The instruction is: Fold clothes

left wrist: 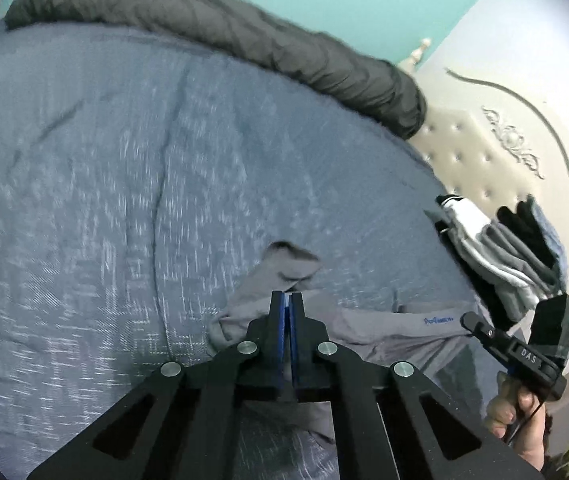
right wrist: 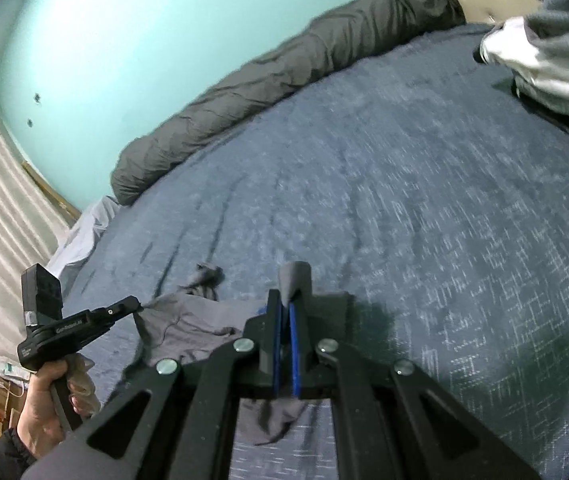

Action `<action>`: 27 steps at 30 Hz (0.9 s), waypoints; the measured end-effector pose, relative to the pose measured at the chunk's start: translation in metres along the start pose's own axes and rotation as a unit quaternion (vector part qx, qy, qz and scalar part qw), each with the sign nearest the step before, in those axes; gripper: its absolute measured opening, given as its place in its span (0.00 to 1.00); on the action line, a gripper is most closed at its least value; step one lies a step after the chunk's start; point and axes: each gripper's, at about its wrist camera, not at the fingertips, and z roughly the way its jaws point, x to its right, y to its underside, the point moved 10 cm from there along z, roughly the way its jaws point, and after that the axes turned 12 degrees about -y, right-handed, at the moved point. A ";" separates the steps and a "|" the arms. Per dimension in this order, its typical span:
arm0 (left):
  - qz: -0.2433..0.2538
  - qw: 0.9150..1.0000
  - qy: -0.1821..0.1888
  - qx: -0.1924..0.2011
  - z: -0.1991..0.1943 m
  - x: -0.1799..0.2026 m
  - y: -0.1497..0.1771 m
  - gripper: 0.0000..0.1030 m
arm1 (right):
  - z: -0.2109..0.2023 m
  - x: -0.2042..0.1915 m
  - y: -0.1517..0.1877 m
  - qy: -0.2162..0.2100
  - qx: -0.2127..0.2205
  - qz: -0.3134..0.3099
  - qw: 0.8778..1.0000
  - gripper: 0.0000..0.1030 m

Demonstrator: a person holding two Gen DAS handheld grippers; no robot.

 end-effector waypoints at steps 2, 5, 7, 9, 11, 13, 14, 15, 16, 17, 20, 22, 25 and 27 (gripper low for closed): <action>-0.003 1.000 0.009 0.008 -0.015 0.001 0.000 0.01 | -0.008 -0.012 -0.003 -0.004 0.008 -0.014 1.000 0.03; -0.010 1.000 0.014 0.008 -0.035 -0.001 0.006 0.01 | -0.020 -0.029 -0.006 -0.005 0.017 -0.035 0.999 0.03; -0.014 1.000 0.019 -0.001 -0.047 0.002 0.016 0.01 | -0.026 -0.035 -0.005 -0.007 0.011 -0.040 0.999 0.03; -0.004 1.000 0.016 -0.017 -0.060 0.005 0.033 0.01 | -0.034 -0.042 0.002 -0.013 -0.006 -0.043 0.999 0.03; 0.010 0.999 0.007 -0.034 -0.065 0.005 0.053 0.01 | -0.040 -0.043 0.012 -0.004 -0.021 -0.053 0.998 0.03; 0.019 0.999 -0.001 -0.050 -0.067 0.004 0.072 0.02 | -0.043 -0.038 0.025 0.007 -0.039 -0.056 0.998 0.03; 0.022 0.998 -0.004 -0.058 -0.067 0.003 0.080 0.02 | -0.045 -0.036 0.031 0.011 -0.047 -0.056 0.997 0.03; 0.022 0.998 -0.008 -0.065 -0.065 0.002 0.085 0.02 | -0.045 -0.033 0.037 0.013 -0.053 -0.050 0.997 0.03; 0.023 0.997 -0.012 -0.072 -0.063 0.002 0.090 0.02 | -0.046 -0.031 0.043 0.014 -0.059 -0.045 0.997 0.03; 0.024 0.997 -0.017 -0.078 -0.061 0.001 0.094 0.03 | -0.046 -0.030 0.048 0.016 -0.063 -0.042 0.997 0.03; 0.031 0.995 -0.036 -0.085 -0.058 -0.001 0.096 0.13 | -0.046 -0.034 0.057 0.019 -0.073 -0.045 0.996 0.03; 0.031 0.995 -0.045 -0.079 -0.058 -0.001 0.091 0.29 | -0.046 -0.037 0.064 0.020 -0.079 -0.047 0.996 0.03; 0.043 0.995 -0.041 -0.075 -0.056 0.009 0.084 0.31 | -0.047 -0.039 0.072 0.021 -0.084 -0.048 0.995 0.03; 0.067 0.993 -0.047 -0.080 -0.046 0.015 0.085 0.31 | -0.048 -0.036 0.073 0.022 -0.084 -0.041 0.995 0.03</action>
